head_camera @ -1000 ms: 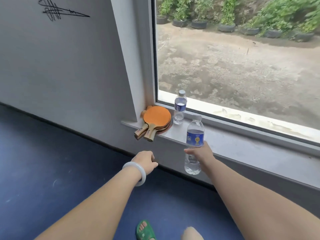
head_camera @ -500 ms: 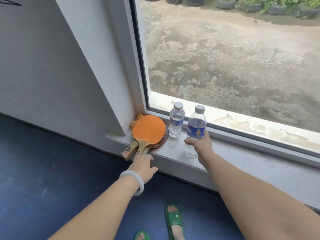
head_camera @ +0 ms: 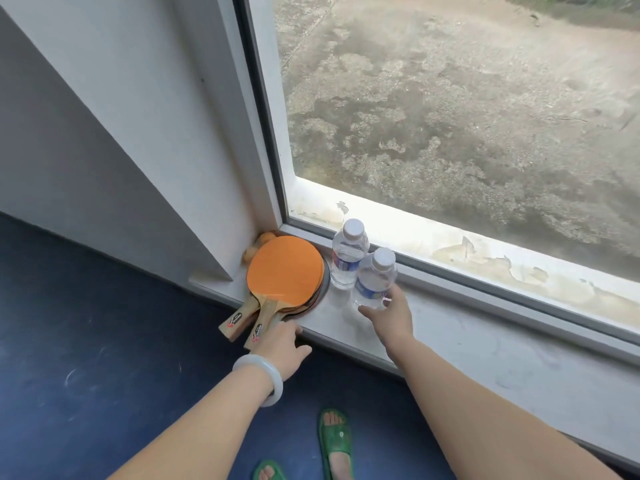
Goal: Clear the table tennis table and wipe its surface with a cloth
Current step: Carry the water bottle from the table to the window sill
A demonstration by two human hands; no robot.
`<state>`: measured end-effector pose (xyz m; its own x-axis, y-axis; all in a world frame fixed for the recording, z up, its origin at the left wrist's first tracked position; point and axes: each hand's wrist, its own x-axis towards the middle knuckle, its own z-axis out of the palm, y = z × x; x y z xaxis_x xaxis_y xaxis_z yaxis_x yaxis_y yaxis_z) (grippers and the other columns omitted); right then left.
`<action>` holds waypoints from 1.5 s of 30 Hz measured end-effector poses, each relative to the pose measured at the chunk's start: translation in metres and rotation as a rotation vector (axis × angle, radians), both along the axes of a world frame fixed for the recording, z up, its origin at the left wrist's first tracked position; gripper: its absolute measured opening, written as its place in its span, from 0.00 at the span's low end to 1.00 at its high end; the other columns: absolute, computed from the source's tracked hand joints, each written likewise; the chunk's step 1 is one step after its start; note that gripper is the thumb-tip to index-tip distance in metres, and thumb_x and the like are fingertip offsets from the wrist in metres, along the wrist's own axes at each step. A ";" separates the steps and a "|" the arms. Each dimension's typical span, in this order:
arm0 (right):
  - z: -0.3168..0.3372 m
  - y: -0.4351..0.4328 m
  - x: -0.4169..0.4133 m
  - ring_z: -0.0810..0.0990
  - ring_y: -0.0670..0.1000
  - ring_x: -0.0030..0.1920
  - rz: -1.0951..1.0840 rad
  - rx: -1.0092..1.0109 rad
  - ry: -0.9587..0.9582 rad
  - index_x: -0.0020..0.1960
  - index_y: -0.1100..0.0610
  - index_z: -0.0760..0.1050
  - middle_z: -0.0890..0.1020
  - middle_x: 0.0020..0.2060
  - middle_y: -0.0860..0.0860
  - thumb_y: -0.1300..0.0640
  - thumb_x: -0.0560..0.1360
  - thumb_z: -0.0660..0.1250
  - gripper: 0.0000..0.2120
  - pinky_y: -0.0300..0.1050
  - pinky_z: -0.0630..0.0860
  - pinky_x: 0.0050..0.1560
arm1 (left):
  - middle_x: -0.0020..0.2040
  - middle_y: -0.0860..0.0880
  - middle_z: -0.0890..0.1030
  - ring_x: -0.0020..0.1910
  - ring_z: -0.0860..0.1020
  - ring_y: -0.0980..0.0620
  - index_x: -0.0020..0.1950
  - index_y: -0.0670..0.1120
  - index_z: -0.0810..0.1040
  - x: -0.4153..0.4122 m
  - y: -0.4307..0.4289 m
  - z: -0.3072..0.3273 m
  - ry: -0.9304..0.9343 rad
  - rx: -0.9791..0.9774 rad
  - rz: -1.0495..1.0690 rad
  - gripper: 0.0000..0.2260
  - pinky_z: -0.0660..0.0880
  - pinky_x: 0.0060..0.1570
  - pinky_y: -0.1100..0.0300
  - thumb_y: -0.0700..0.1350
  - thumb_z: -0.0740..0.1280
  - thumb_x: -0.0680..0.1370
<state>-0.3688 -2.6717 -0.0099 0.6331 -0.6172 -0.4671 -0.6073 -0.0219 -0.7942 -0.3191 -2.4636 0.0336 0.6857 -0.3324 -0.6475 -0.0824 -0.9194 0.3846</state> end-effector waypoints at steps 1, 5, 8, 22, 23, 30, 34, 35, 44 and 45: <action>-0.002 0.000 0.001 0.75 0.50 0.57 -0.010 -0.001 0.010 0.66 0.51 0.71 0.76 0.61 0.50 0.61 0.70 0.76 0.27 0.47 0.73 0.56 | 0.63 0.53 0.73 0.58 0.75 0.52 0.69 0.51 0.69 0.002 -0.001 -0.001 -0.003 0.000 0.000 0.18 0.74 0.56 0.55 0.52 0.64 0.80; -0.006 -0.002 0.008 0.77 0.52 0.54 -0.042 -0.024 -0.012 0.59 0.47 0.70 0.77 0.59 0.52 0.60 0.72 0.75 0.21 0.47 0.73 0.52 | 0.63 0.53 0.72 0.58 0.75 0.52 0.67 0.51 0.71 0.009 -0.004 -0.002 -0.022 -0.003 0.002 0.16 0.74 0.57 0.55 0.52 0.64 0.80; -0.008 -0.004 0.012 0.77 0.52 0.53 -0.046 -0.042 -0.012 0.57 0.46 0.68 0.76 0.58 0.52 0.60 0.72 0.74 0.21 0.46 0.72 0.51 | 0.65 0.53 0.72 0.59 0.74 0.52 0.68 0.50 0.70 0.012 -0.004 -0.003 -0.023 0.001 -0.010 0.17 0.73 0.59 0.55 0.52 0.64 0.80; -0.011 -0.014 0.029 0.77 0.53 0.51 -0.097 -0.077 0.013 0.54 0.50 0.69 0.78 0.53 0.50 0.63 0.71 0.74 0.19 0.46 0.70 0.48 | 0.67 0.52 0.71 0.61 0.74 0.51 0.70 0.50 0.70 0.014 -0.007 -0.007 -0.017 -0.010 -0.019 0.18 0.73 0.60 0.54 0.52 0.64 0.80; -0.011 -0.013 0.029 0.77 0.53 0.51 -0.107 -0.081 0.016 0.54 0.51 0.68 0.78 0.53 0.51 0.64 0.71 0.74 0.19 0.45 0.69 0.48 | 0.66 0.52 0.71 0.61 0.74 0.51 0.70 0.50 0.70 0.014 -0.007 -0.008 -0.016 -0.012 -0.019 0.18 0.73 0.60 0.53 0.52 0.64 0.80; -0.014 -0.010 0.026 0.76 0.55 0.54 -0.124 -0.084 0.048 0.55 0.54 0.67 0.76 0.56 0.52 0.61 0.71 0.75 0.20 0.49 0.73 0.52 | 0.66 0.51 0.71 0.59 0.76 0.50 0.70 0.49 0.70 0.012 -0.006 -0.009 -0.027 -0.014 -0.026 0.19 0.74 0.61 0.52 0.52 0.65 0.80; -0.011 -0.006 0.021 0.75 0.53 0.54 -0.151 -0.071 0.066 0.59 0.56 0.67 0.75 0.58 0.52 0.60 0.72 0.75 0.21 0.49 0.73 0.55 | 0.66 0.51 0.71 0.59 0.75 0.50 0.70 0.49 0.70 0.009 -0.006 -0.005 -0.035 -0.016 -0.024 0.19 0.73 0.61 0.51 0.52 0.65 0.80; -0.009 -0.004 0.019 0.74 0.52 0.54 -0.170 -0.052 0.070 0.61 0.58 0.68 0.75 0.58 0.53 0.60 0.72 0.75 0.22 0.47 0.72 0.55 | 0.66 0.51 0.71 0.60 0.75 0.50 0.70 0.49 0.70 0.008 -0.006 -0.004 -0.039 -0.018 -0.021 0.19 0.73 0.61 0.51 0.52 0.65 0.80; 0.021 0.047 -0.001 0.76 0.52 0.50 -0.014 -0.016 0.094 0.59 0.60 0.72 0.77 0.50 0.52 0.64 0.75 0.71 0.14 0.42 0.69 0.50 | 0.64 0.51 0.72 0.58 0.75 0.50 0.68 0.49 0.71 -0.003 0.004 0.024 -0.085 -0.038 0.056 0.17 0.75 0.59 0.52 0.50 0.65 0.80; 0.027 0.055 0.002 0.77 0.52 0.50 0.042 -0.039 0.066 0.58 0.59 0.73 0.78 0.49 0.52 0.64 0.75 0.70 0.13 0.41 0.69 0.49 | 0.64 0.51 0.73 0.57 0.75 0.51 0.68 0.49 0.71 -0.002 0.008 0.029 -0.098 -0.042 0.077 0.17 0.76 0.58 0.52 0.50 0.65 0.80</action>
<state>-0.3671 -2.6171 0.0173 0.6275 -0.6093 -0.4847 -0.6562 -0.0788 -0.7505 -0.3208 -2.4557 0.0626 0.7695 -0.3016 -0.5629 -0.0514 -0.9078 0.4162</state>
